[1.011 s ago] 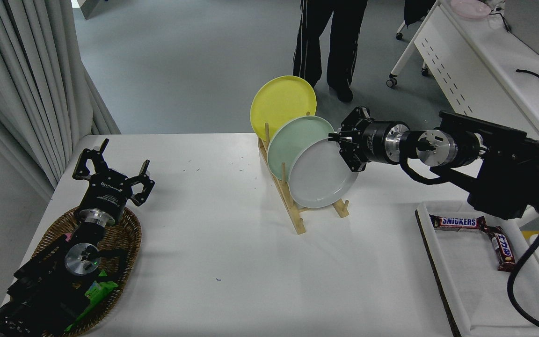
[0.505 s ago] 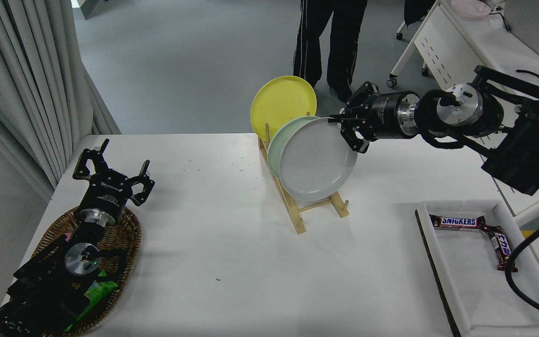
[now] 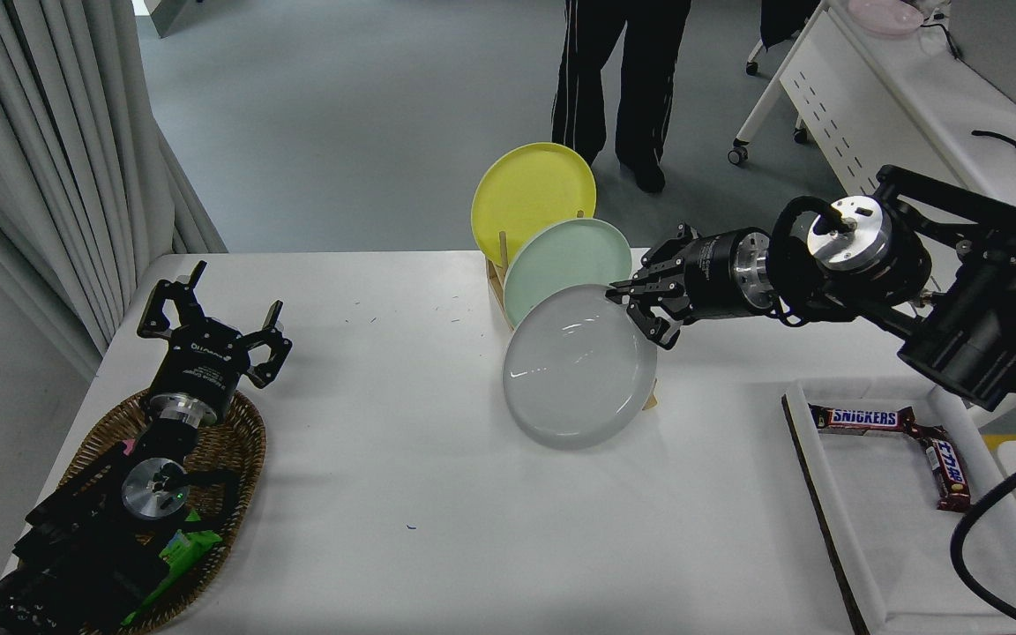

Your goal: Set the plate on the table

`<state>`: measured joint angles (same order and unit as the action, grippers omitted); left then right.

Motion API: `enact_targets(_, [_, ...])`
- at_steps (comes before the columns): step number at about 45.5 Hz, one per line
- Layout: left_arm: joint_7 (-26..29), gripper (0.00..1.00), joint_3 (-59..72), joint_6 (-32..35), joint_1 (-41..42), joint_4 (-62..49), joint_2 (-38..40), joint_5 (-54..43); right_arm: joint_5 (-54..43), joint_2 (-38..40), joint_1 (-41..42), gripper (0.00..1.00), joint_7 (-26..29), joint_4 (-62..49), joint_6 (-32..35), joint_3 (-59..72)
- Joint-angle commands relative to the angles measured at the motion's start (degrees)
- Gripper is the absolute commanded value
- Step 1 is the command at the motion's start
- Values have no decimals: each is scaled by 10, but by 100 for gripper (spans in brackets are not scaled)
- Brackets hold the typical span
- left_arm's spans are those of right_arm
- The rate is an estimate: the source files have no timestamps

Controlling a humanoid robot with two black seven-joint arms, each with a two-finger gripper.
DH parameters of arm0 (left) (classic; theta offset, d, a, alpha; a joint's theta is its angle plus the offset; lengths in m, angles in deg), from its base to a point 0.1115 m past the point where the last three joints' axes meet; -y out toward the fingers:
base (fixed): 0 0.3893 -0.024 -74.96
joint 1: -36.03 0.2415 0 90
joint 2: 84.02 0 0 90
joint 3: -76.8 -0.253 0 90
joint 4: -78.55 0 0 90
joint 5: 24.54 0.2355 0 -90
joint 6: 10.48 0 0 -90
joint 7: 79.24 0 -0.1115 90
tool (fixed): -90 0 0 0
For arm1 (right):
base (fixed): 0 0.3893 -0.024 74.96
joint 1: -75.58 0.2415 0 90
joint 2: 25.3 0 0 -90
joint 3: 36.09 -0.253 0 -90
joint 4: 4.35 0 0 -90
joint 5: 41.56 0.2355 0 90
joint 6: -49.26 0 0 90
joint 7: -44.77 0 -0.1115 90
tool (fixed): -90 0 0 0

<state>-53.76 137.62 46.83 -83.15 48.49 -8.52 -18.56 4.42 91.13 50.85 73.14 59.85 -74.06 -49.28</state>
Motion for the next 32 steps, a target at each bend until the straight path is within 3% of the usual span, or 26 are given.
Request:
enact_targets(1, [0, 100, 0, 0, 0, 0, 0, 0, 65, 6, -56, 0, 2, 31, -116, -2])
enact_targets(16, [0, 100, 0, 0, 0, 0, 0, 0, 169, 27, -94, 0, 16, 46, -117, -18])
enact_targets(32, [0, 100, 0, 0, 0, 0, 0, 0, 196, -15, -143, 0, 16, 19, -117, -61])
